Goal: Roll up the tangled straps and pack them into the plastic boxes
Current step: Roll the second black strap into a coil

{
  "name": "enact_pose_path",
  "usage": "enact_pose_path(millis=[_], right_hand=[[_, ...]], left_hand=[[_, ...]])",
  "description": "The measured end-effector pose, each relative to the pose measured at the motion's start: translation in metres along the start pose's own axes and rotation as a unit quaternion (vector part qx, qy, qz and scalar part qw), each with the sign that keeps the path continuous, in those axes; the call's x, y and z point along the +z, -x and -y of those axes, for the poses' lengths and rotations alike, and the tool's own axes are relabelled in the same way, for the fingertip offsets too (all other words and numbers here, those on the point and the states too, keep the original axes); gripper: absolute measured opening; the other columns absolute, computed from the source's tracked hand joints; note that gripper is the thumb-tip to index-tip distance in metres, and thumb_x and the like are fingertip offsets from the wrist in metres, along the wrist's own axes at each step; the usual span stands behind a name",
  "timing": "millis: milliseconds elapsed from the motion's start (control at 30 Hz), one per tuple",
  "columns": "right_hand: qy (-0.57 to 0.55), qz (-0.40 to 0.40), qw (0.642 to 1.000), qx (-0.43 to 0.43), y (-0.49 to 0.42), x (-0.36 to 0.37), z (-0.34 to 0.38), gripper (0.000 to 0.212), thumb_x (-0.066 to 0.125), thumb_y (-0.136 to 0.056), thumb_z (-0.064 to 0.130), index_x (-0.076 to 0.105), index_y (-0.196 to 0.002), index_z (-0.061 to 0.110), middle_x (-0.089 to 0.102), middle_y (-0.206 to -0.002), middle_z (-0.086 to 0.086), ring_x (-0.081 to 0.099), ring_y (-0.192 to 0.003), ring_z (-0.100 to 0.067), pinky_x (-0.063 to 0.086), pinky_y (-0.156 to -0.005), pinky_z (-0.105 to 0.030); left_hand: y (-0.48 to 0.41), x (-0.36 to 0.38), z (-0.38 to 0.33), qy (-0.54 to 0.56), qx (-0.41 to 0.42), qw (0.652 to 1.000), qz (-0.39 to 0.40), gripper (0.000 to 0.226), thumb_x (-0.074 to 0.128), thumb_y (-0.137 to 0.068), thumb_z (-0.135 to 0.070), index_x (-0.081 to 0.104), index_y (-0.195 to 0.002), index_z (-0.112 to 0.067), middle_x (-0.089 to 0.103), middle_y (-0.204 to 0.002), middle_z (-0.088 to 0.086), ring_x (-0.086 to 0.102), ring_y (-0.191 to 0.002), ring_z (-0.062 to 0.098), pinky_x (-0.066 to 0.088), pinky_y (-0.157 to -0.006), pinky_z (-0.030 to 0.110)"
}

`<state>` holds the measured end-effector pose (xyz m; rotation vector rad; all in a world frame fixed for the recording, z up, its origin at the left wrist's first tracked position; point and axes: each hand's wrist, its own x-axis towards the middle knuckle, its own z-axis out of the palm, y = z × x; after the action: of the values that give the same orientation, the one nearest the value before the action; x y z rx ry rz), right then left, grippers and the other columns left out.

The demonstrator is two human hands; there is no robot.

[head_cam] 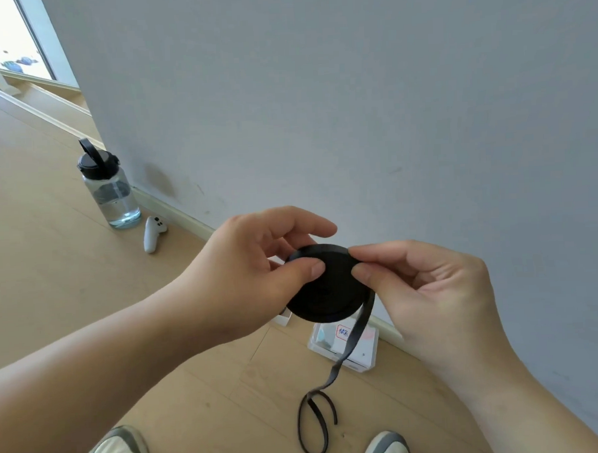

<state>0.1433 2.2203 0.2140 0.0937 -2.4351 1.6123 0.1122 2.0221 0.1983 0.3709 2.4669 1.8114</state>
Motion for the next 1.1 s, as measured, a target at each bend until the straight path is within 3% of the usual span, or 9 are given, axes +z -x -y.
enact_pose_path(millis=[167, 300, 433, 533, 667, 800, 933, 1100], right_hand=[[-0.047, -0.011, 0.999, 0.02, 0.001, 0.002, 0.001, 0.031, 0.082, -0.079, -0.002, 0.081, -0.089, 0.028, 0.08, -0.08, 0.012, 0.077, -0.079, -0.004, 0.056, -0.073, -0.011], [-0.03, -0.018, 0.999, 0.015, 0.001, 0.003, -0.001, 0.04, 0.079, -0.084, -0.003, 0.08, -0.098, 0.034, 0.08, -0.085, 0.015, 0.077, -0.082, -0.007, 0.057, -0.077, -0.013], [0.053, -0.011, 0.998, -0.045, 0.0, 0.001, -0.004, 0.044, 0.072, -0.088, -0.009, 0.081, -0.092, 0.034, 0.077, -0.088, 0.012, 0.073, -0.087, -0.011, 0.054, -0.075, -0.013], [0.077, 0.009, 0.995, -0.071, 0.002, 0.002, -0.003, 0.039, 0.072, -0.087, -0.009, 0.082, -0.094, 0.028, 0.077, -0.089, 0.014, 0.073, -0.091, -0.008, 0.054, -0.077, -0.012], [-0.015, -0.04, 0.999, 0.004, -0.002, 0.0, -0.002, 0.03, 0.084, -0.078, 0.004, 0.08, -0.089, 0.032, 0.079, -0.081, 0.015, 0.076, -0.08, -0.004, 0.059, -0.074, -0.015], [-0.041, -0.038, 0.998, 0.025, -0.002, -0.001, -0.003, 0.031, 0.081, -0.082, 0.003, 0.079, -0.097, 0.03, 0.08, -0.087, 0.014, 0.077, -0.085, -0.007, 0.06, -0.081, -0.019], [-0.01, -0.024, 0.999, 0.033, -0.003, -0.003, -0.004, 0.032, 0.079, -0.084, -0.002, 0.081, -0.089, 0.03, 0.079, -0.08, 0.013, 0.075, -0.076, -0.005, 0.056, -0.071, -0.011], [0.006, 0.041, 0.999, 0.03, 0.002, -0.001, -0.003, 0.036, 0.079, -0.083, -0.004, 0.082, -0.089, 0.032, 0.079, -0.083, 0.012, 0.075, -0.078, -0.006, 0.055, -0.069, -0.01]], left_hand=[[-0.001, 0.0, 0.003, 0.115, -0.025, 0.993, -0.03, 0.029, 0.078, -0.09, -0.011, 0.078, -0.1, -0.039, 0.078, -0.091, 0.003, 0.076, -0.086, 0.025, 0.064, -0.084, 0.045], [-0.003, -0.003, 0.002, 0.155, -0.032, 0.987, -0.041, 0.026, 0.076, -0.09, -0.007, 0.077, -0.103, -0.03, 0.078, -0.094, 0.002, 0.077, -0.091, 0.021, 0.062, -0.089, 0.038], [-0.001, -0.002, 0.007, -0.049, 0.062, 0.997, -0.018, 0.03, 0.079, -0.089, -0.015, 0.073, -0.11, -0.034, 0.074, -0.101, -0.021, 0.071, -0.102, 0.001, 0.057, -0.09, 0.02], [0.002, 0.004, 0.006, -0.092, 0.102, 0.99, 0.003, 0.034, 0.076, -0.09, -0.009, 0.074, -0.115, -0.032, 0.075, -0.1, -0.023, 0.071, -0.096, 0.001, 0.056, -0.085, 0.015], [-0.001, 0.004, 0.004, 0.009, 0.028, 0.998, -0.061, 0.033, 0.075, -0.091, -0.006, 0.077, -0.103, -0.037, 0.078, -0.093, -0.017, 0.075, -0.086, 0.008, 0.063, -0.078, 0.027], [-0.004, 0.002, 0.002, 0.161, -0.026, 0.982, -0.093, 0.025, 0.074, -0.09, 0.0, 0.076, -0.103, -0.021, 0.08, -0.096, -0.006, 0.077, -0.093, 0.012, 0.06, -0.088, 0.028], [-0.002, 0.004, 0.004, 0.089, -0.056, 0.994, -0.039, 0.014, 0.077, -0.089, -0.009, 0.07, -0.096, -0.018, 0.079, -0.093, -0.003, 0.078, -0.086, 0.018, 0.064, -0.084, 0.049], [0.001, 0.007, 0.002, 0.011, -0.02, 1.0, 0.019, 0.037, 0.079, -0.088, -0.011, 0.07, -0.11, -0.038, 0.075, -0.097, -0.011, 0.074, -0.09, 0.014, 0.063, -0.081, 0.036]])
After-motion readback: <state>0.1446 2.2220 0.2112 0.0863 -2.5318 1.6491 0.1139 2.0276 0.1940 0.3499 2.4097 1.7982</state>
